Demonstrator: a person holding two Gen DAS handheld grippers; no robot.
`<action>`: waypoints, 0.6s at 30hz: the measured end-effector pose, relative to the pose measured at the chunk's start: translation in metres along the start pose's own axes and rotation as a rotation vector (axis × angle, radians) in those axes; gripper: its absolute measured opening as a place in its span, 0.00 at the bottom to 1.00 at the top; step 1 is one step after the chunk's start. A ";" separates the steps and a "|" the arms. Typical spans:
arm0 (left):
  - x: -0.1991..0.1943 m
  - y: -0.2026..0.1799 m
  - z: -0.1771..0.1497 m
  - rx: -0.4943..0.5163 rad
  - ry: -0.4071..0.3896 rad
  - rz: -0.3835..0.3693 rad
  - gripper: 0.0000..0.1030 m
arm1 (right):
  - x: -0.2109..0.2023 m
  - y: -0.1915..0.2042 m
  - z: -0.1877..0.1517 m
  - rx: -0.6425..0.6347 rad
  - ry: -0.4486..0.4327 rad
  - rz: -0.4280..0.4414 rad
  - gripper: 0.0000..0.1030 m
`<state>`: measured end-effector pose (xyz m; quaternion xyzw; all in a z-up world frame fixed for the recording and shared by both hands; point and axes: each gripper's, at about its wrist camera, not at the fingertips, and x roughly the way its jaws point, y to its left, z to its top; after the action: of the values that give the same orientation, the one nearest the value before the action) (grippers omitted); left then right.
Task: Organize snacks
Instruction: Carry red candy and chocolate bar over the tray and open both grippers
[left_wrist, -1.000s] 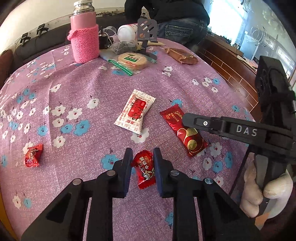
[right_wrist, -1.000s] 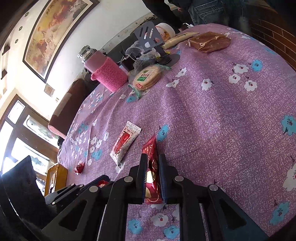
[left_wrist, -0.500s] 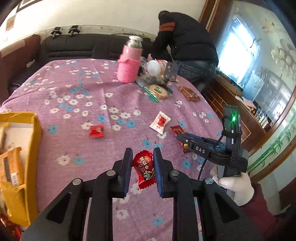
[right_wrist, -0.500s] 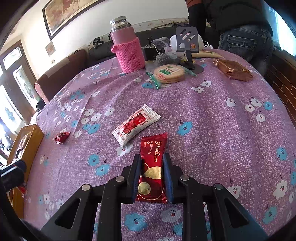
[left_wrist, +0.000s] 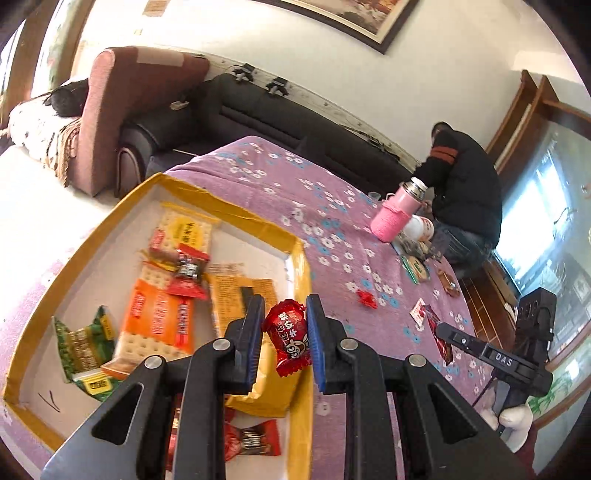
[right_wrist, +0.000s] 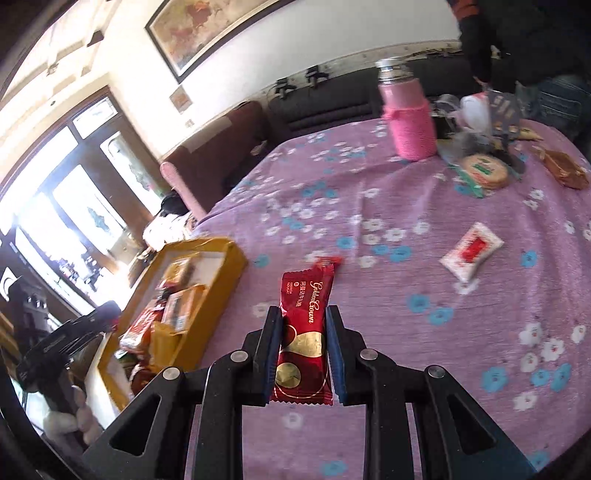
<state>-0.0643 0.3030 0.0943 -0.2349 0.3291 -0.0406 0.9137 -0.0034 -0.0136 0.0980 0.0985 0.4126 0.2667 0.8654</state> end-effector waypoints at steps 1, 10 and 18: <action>-0.002 0.009 0.001 -0.019 -0.002 0.002 0.19 | 0.010 0.018 0.000 -0.023 0.019 0.024 0.23; -0.012 0.056 0.011 -0.064 -0.046 0.074 0.21 | 0.100 0.132 -0.016 -0.132 0.186 0.153 0.23; -0.046 0.064 0.010 -0.085 -0.157 0.150 0.74 | 0.132 0.160 -0.021 -0.139 0.210 0.183 0.26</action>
<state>-0.0989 0.3737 0.0983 -0.2507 0.2744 0.0604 0.9264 -0.0125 0.1914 0.0596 0.0469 0.4708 0.3813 0.7942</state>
